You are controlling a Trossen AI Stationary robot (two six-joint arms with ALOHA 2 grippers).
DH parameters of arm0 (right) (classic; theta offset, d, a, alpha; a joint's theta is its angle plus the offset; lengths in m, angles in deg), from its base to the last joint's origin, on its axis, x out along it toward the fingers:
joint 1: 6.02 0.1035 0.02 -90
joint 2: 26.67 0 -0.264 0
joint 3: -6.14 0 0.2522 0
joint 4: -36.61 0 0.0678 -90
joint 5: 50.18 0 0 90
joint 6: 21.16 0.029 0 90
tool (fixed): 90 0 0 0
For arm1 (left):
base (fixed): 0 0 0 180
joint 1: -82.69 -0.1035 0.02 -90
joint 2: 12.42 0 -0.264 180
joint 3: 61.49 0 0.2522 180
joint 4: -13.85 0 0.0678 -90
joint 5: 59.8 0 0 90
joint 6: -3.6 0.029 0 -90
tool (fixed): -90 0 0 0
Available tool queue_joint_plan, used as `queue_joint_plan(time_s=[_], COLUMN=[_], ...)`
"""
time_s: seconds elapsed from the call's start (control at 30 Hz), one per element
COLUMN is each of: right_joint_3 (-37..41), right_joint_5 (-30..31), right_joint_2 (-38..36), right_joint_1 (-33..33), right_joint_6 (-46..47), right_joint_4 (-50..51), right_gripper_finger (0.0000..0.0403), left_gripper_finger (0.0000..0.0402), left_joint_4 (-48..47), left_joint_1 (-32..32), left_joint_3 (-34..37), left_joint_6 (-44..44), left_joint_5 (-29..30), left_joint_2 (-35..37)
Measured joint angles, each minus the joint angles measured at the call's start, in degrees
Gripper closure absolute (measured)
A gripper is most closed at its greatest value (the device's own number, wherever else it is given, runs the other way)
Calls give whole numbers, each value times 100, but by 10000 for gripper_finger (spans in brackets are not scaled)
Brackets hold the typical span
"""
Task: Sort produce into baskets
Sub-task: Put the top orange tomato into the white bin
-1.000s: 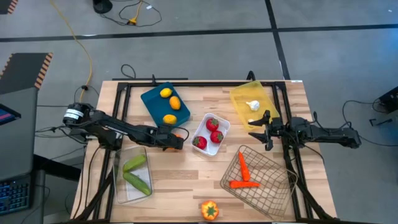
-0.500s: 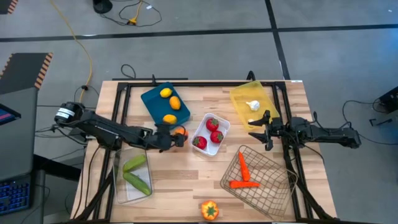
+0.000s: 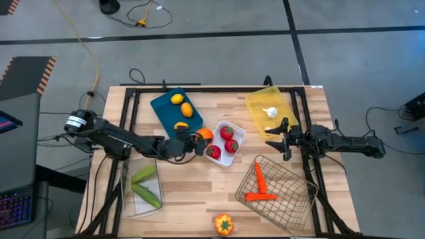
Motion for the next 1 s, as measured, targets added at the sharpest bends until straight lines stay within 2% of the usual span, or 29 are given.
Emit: queue_joint_plan(time_s=[0.13,0.47,0.7,1.0], right_joint_3=[1,-1,-1,-1], right_joint_5=[7,2,2,2], right_joint_2=[0,2,0,1], right_joint_1=[0,1,1,1], right_joint_6=[1,-3,-3,-3], right_joint_4=[0,0,0,0], right_gripper_finger=[138,138,138,138], left_gripper_finger=[76,75,68,11], left_joint_4=[410,375,160,21], left_joint_1=[-89,-332,-519,-652], left_joint_3=[-351,-1172,-1194,-1194], left_joint_6=[353,1683,1863,2190], left_joint_5=[-128,-814,-1112,-1485], left_joint_2=[-523,-1522,-1655,-1655])
